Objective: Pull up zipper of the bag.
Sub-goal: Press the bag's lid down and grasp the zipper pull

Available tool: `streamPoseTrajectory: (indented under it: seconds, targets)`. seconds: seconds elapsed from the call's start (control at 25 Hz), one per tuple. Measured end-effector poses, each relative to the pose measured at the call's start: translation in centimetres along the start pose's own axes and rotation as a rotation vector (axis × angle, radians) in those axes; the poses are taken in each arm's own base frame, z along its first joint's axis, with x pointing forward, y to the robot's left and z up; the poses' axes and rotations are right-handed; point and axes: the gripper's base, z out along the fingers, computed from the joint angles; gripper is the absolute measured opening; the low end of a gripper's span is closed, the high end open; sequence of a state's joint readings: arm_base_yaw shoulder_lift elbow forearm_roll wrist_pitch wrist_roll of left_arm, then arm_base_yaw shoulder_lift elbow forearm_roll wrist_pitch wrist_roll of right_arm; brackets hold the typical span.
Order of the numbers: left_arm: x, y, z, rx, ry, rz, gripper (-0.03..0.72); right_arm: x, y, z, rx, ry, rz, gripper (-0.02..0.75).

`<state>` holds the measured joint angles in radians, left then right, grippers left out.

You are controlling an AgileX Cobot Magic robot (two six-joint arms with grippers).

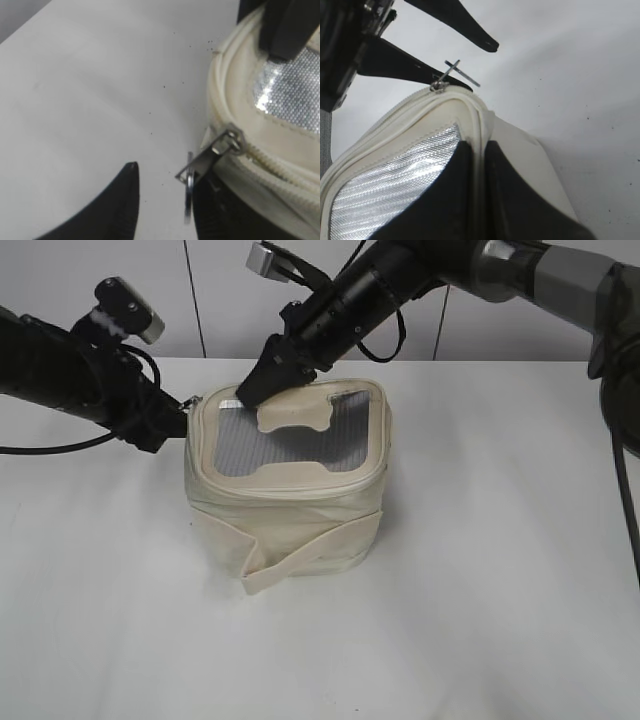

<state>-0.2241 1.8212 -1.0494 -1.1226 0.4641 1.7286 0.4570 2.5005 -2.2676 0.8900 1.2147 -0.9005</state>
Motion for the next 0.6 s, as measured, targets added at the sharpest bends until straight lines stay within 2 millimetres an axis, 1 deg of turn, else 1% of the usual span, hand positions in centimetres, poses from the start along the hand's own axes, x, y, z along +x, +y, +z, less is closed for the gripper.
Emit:
streamPoseTrajectory:
  seconds: [0.08,0.12,0.16,0.2,0.28,0.44,0.52,0.6]
  targets:
    - [-0.1,0.0,0.0,-0.002,-0.010,-0.004,0.175,0.0,0.0,0.0,0.000,0.000,0.000,0.057]
    - [-0.1,0.0,0.0,-0.002,-0.011,-0.004,0.102,0.0,0.0,0.0,0.000,0.000,0.000,0.057]
    - [-0.1,0.0,0.0,-0.002,-0.011,0.000,0.048,0.0,0.0,0.0,0.000,0.000,0.000,0.057]
    - [-0.1,0.0,0.0,-0.002,-0.011,0.001,0.016,0.0,0.0,0.0,0.000,0.000,0.000,0.056]
    - [-0.1,0.0,0.0,0.002,-0.007,0.011,-0.004,0.0,0.0,0.0,0.000,0.000,0.001,0.056]
    - [0.3,-0.4,-0.1,0.032,0.027,0.025,-0.004,0.0,0.0,0.0,0.000,0.000,0.026,0.055]
    - [0.6,-0.7,-0.4,0.038,0.048,0.004,-0.004,0.0,0.0,0.0,0.001,0.001,0.039,0.055]
    - [0.8,-1.3,-1.3,0.040,0.057,-0.003,-0.004,0.0,0.0,0.0,0.001,0.001,0.054,0.054]
